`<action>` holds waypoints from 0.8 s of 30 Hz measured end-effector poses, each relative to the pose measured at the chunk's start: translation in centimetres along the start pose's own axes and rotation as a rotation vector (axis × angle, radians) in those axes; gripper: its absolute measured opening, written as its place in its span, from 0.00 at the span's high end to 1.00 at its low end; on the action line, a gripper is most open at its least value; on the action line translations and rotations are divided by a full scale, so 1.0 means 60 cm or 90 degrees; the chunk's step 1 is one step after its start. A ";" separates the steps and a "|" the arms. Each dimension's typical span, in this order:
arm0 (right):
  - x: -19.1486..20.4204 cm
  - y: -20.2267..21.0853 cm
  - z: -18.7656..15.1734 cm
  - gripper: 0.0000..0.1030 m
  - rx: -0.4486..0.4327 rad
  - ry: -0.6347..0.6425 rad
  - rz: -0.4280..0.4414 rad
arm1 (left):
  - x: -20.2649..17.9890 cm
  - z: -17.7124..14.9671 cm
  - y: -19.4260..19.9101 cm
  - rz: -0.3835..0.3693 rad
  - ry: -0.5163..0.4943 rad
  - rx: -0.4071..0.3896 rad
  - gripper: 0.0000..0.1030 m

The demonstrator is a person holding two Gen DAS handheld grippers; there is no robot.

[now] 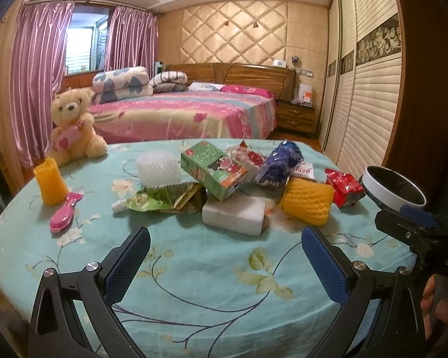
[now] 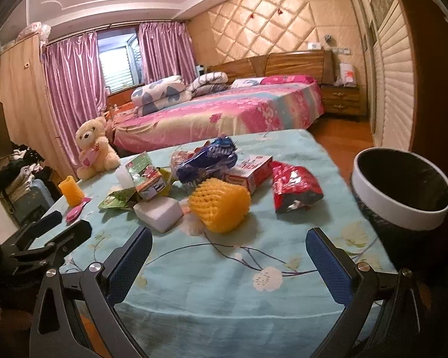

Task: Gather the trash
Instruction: 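Move both grippers toward the trash pile on the table, then grasp the white foam block with the left gripper while the right grasps the yellow foam net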

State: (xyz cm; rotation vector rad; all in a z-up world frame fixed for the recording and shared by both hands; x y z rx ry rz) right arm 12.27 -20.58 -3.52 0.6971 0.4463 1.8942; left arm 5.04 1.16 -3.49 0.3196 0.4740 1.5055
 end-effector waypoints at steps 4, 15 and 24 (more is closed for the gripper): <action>-0.003 -0.021 -0.001 0.01 0.025 -0.005 0.011 | 0.002 -0.001 -0.026 0.000 -0.008 0.025 0.05; -0.034 -0.085 0.007 0.01 0.083 -0.040 0.032 | -0.002 0.008 -0.106 -0.004 -0.014 0.093 0.06; -0.057 -0.137 0.020 0.11 0.130 -0.079 0.064 | -0.015 0.019 -0.161 0.003 -0.027 0.154 0.13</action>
Point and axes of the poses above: each gripper's, at about its wrist camera, not at the fingertips, and y roughly against the way its jaws point, x to its left, z to its top, the point moved 2 cm from there along -y, roughly the way its jaws point, and after that the axes turned 3 degrees about -y, right-handed, at the moved point
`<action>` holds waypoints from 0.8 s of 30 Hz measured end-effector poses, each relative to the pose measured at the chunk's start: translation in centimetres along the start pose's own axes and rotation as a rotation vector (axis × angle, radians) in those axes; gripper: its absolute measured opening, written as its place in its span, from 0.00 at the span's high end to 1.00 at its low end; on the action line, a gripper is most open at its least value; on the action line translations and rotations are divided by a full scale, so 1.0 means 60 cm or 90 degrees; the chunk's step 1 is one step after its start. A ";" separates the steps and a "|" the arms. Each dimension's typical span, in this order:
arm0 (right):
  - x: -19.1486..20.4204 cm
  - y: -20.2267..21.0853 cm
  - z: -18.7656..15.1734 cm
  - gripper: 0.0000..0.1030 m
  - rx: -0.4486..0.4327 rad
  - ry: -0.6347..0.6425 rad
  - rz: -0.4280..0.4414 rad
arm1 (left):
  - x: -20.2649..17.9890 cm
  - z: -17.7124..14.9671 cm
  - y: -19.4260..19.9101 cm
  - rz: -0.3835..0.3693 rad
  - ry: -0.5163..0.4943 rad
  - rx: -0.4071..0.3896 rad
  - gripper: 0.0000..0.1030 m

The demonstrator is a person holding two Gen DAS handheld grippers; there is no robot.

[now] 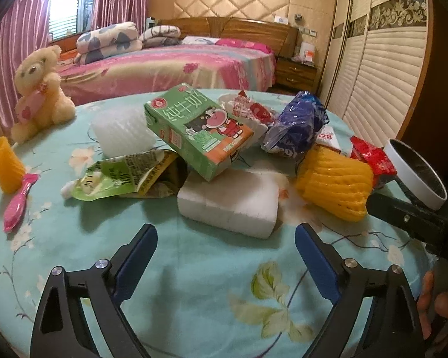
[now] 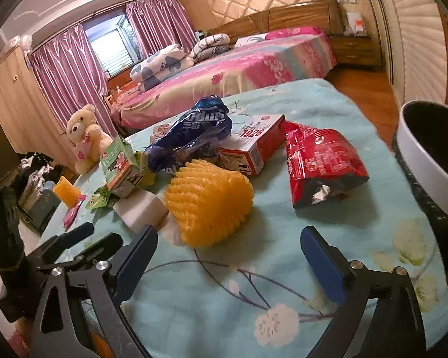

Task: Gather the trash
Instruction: 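Grasp the white foam block with the left gripper while the right grasps the yellow foam net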

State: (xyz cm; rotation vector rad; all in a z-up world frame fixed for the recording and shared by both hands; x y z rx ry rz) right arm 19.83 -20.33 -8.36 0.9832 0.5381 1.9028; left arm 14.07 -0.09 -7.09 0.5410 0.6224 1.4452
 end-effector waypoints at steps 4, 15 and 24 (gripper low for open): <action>0.001 -0.016 0.007 0.19 0.018 -0.005 0.015 | -0.009 0.006 -0.014 -0.003 -0.005 0.026 0.22; 0.005 -0.039 0.008 0.59 0.047 -0.019 0.039 | -0.049 -0.010 0.016 -0.025 -0.034 0.037 0.76; 0.000 0.012 -0.001 0.66 0.014 -0.022 0.044 | -0.080 -0.046 0.109 -0.059 -0.054 -0.004 0.86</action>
Point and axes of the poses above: each gripper's, at about its wrist camera, not at the fingertips, and y roughly against the way its jaws point, x to its left, z to its top, the point moved 2 cm from there along -y, roughly the way its jaws point, and after that the axes turned 3 degrees about -y, right-handed, at the moved point
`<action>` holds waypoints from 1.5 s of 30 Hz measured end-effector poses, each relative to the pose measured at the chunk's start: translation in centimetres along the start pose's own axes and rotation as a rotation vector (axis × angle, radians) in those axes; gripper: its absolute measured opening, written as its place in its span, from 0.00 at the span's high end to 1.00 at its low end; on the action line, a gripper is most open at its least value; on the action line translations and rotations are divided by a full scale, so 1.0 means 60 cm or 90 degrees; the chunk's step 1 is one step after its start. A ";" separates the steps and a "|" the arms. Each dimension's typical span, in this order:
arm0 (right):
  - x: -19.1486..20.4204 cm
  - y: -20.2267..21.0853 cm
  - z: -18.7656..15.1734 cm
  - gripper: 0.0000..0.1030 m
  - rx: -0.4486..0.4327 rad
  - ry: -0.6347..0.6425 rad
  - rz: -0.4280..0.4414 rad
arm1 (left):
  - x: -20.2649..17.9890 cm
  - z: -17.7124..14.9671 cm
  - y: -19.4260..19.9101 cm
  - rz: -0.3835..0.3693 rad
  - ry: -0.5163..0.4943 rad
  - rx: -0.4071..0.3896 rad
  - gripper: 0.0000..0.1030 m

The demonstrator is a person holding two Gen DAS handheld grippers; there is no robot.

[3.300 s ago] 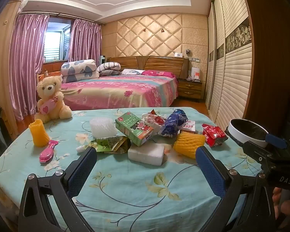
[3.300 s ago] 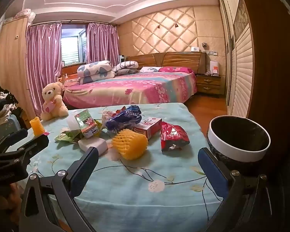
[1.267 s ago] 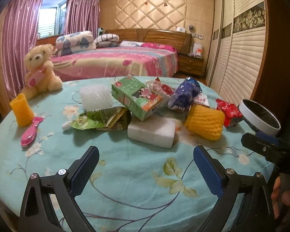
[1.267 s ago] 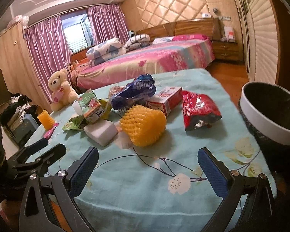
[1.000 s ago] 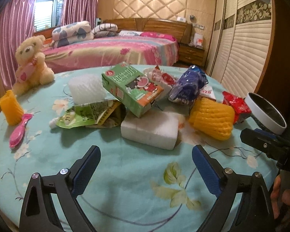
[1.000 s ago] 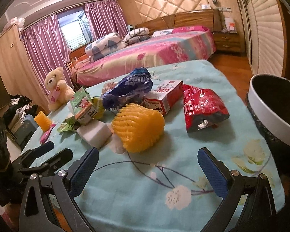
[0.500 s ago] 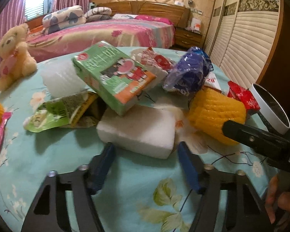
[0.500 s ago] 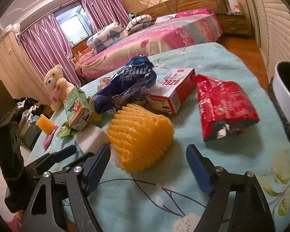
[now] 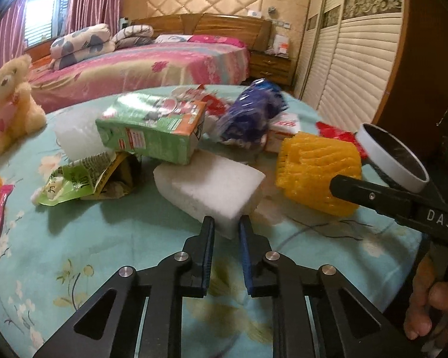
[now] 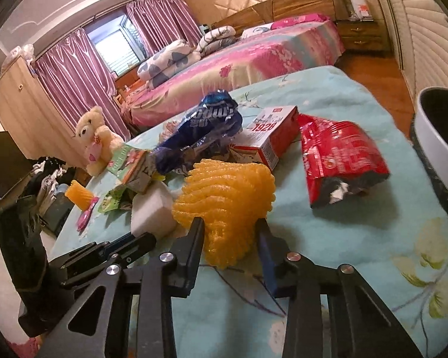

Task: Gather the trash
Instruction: 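Grasp the white foam block with the left gripper while the right grasps the yellow foam net, then carry the foam block and yellow net with both grippers over the white bin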

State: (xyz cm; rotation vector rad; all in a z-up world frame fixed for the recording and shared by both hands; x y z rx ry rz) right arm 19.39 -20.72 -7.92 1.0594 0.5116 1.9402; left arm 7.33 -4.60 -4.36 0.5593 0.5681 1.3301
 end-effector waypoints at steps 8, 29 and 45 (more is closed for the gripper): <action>-0.014 0.056 -0.010 0.66 -0.032 -0.010 -0.013 | -0.047 -0.028 0.062 -0.035 -0.038 -0.019 0.86; -0.126 0.161 -0.015 0.66 -0.100 -0.087 -0.097 | -0.110 0.023 -0.007 -0.099 -0.160 -0.030 0.86; -0.202 0.205 0.007 0.66 -0.134 -0.137 -0.152 | -0.195 0.089 -0.081 -0.150 -0.213 -0.029 0.86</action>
Point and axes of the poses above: each gripper's, at about its wrist camera, not at the fingertips, and y roughly against the way its jaws point, x to its left, z to its top, the point moved 2 cm from there along -y, roughly the way its jaws point, and after that the axes turned 3 degrees about -y, right-handed, at the moved point
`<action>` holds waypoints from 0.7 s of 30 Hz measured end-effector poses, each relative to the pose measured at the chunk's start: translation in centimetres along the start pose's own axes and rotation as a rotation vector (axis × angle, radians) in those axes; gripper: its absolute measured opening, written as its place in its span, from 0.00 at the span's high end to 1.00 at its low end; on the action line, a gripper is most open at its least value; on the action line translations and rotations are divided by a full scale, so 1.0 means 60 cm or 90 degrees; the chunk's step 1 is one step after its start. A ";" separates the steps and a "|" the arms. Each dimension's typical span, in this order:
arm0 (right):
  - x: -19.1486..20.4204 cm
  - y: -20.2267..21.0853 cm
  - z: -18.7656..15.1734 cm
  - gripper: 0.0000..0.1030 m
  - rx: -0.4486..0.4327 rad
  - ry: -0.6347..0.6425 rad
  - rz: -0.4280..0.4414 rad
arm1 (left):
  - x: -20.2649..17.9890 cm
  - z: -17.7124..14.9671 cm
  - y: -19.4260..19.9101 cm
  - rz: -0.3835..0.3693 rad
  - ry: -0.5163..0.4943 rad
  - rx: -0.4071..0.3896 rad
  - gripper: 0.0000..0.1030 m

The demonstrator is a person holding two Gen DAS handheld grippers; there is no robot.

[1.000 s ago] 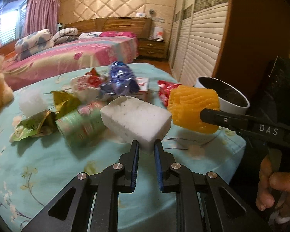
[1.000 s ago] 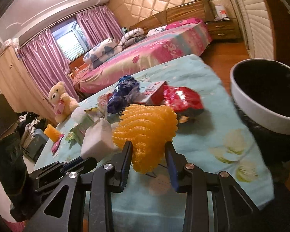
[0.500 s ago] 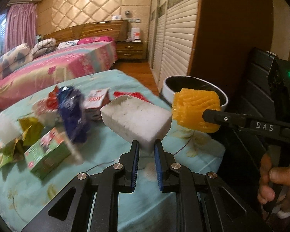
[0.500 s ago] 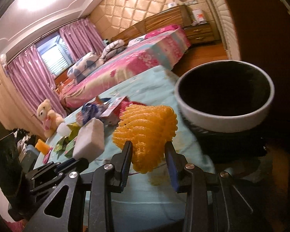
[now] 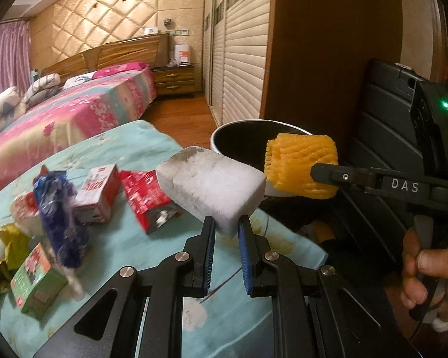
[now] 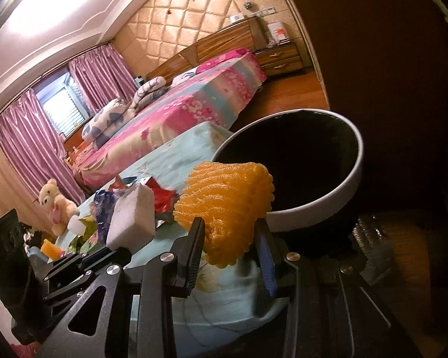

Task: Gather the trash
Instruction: 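Carry the foam block and yellow net with both grippers over the white bin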

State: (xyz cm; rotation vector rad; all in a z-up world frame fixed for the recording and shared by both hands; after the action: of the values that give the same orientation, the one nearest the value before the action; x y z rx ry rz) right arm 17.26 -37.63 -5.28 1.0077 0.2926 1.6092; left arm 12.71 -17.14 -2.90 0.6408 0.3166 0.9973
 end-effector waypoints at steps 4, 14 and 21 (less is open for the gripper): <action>-0.014 0.001 0.008 0.66 -0.004 -0.008 -0.008 | -0.012 0.015 -0.015 -0.009 -0.007 -0.001 0.86; -0.047 -0.012 0.036 0.66 -0.001 -0.019 -0.036 | -0.029 0.060 -0.060 -0.026 -0.022 -0.001 0.86; -0.069 -0.023 0.060 0.66 0.008 -0.024 -0.056 | -0.044 0.086 -0.096 -0.034 -0.041 0.012 0.86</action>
State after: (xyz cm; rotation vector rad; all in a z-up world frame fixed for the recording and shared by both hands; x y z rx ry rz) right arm 20.70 -42.05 -5.88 1.0207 0.3174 1.5095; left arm 17.93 -23.39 -2.62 0.6765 0.2856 0.9221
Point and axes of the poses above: each gripper's, at about its wrist camera, not at the fingertips, and y roughly against the way its jaws point, x to its left, z to its top, the point moved 2 cm from there along -y, roughly the way its jaws point, and after that the axes turned 3 degrees about -y, right-handed, at the moved point
